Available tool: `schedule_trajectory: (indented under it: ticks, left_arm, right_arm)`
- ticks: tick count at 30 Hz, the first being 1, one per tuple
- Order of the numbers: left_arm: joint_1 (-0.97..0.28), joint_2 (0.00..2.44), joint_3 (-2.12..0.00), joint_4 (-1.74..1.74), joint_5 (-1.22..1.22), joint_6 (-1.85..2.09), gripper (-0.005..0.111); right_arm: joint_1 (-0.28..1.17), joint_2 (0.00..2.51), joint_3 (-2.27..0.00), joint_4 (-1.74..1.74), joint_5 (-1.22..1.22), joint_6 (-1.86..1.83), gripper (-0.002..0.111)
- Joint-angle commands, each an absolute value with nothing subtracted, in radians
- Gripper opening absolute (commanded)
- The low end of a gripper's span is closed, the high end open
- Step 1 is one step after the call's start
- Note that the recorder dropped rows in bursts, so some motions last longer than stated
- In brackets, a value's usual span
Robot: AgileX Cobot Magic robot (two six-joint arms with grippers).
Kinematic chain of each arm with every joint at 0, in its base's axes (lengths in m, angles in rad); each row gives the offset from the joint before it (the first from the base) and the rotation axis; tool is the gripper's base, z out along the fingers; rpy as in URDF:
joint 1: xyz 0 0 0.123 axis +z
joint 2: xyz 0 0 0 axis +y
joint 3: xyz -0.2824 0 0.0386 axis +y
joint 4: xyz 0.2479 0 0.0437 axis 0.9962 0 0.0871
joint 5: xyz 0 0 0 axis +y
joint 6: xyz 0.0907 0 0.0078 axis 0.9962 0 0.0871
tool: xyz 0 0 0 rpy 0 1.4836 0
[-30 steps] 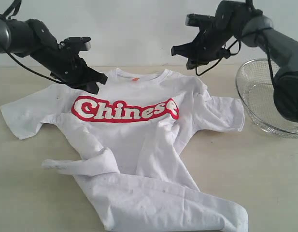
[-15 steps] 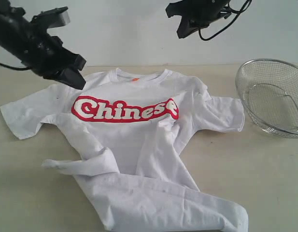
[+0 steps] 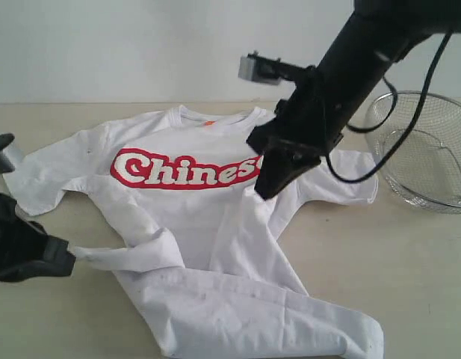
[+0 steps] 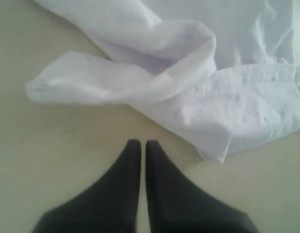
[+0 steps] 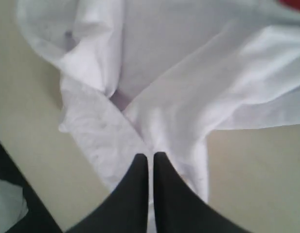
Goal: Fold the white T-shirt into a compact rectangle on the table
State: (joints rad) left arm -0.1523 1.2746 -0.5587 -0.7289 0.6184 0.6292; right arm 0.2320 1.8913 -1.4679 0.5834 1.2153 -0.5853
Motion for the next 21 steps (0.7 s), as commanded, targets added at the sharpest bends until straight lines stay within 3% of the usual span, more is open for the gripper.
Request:
schedule_trajectory:
  ticks: [1, 4, 5, 7, 12, 16, 21]
  left_arm:
    - [-0.152, 1.265, -0.514, -0.751, 0.583, 0.637, 0.004]
    - [-0.152, 1.265, -0.514, -0.751, 0.534, 0.637, 0.004]
    - [-0.15, 1.265, -0.514, -0.751, 0.515, 0.637, 0.004]
    - [-0.15, 1.265, -0.514, -0.753, 0.518, 0.637, 0.004]
    - [-0.15, 1.265, -0.514, -0.781, 0.527, 0.632, 0.004]
    - [-0.15, 1.265, -0.514, -0.781, 0.569, 0.634, 0.004]
    - [-0.15, 1.265, -0.514, -0.781, 0.569, 0.636, 0.004]
  right_arm:
    - [0.312, 1.886, -1.366, 0.617, 1.136, -0.661, 0.008]
    - [0.378, 1.919, -1.358, 0.62, 1.1, -0.675, 0.029]
    - [0.423, 1.946, -1.358, 0.619, 1.078, -0.697, 0.049]
    - [0.491, 1.988, -1.358, 0.609, 1.042, -0.716, 0.07]
    - [0.557, 2.068, -1.358, 0.583, 0.986, -0.716, 0.049]
    - [0.557, 2.054, -1.399, 0.525, 0.975, -0.664, 0.049]
    - [0.557, 2.048, -1.455, 0.461, 0.923, -0.627, 0.065]
